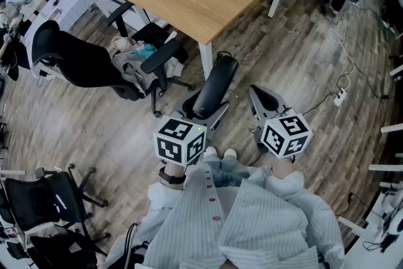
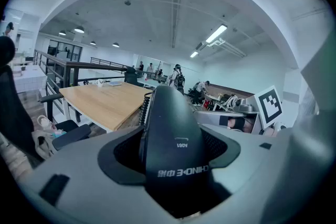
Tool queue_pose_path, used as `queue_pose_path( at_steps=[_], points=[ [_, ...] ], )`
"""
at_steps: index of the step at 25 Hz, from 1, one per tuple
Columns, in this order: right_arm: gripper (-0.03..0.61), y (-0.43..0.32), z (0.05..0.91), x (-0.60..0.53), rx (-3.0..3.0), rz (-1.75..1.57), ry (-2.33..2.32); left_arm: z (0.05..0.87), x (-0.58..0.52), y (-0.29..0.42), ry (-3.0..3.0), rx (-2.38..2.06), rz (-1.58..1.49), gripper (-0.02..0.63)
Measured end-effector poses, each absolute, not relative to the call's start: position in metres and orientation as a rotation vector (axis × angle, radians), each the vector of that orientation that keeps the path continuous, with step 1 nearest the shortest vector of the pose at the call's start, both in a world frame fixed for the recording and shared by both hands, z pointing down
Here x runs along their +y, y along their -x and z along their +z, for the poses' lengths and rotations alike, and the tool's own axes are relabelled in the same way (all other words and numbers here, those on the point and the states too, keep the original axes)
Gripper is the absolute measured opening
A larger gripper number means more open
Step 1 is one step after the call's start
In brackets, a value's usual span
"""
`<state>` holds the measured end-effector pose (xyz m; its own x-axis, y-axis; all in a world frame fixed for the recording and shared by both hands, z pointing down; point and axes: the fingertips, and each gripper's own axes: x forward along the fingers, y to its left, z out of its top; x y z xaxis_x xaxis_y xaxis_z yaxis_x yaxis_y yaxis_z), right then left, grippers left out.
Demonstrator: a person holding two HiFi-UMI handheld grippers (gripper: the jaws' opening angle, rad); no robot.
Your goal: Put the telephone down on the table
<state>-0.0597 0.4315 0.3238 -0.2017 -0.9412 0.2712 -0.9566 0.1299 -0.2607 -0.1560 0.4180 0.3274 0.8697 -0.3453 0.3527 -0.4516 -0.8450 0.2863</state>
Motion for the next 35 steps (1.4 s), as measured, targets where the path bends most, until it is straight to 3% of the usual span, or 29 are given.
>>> queue_pose_path(
  at_steps=[24,35],
  points=[
    [0.034,0.047,0.324,0.465,-2.431,0.57,-1.888,0.332,0.455,0.138,-2.668,-0.68,0.397,0.311],
    [0.034,0.046,0.333,0.433,-2.452,0.593,-1.829,0.338,0.422,0.139,-2.63,-0.747,0.374,0.311]
  ],
)
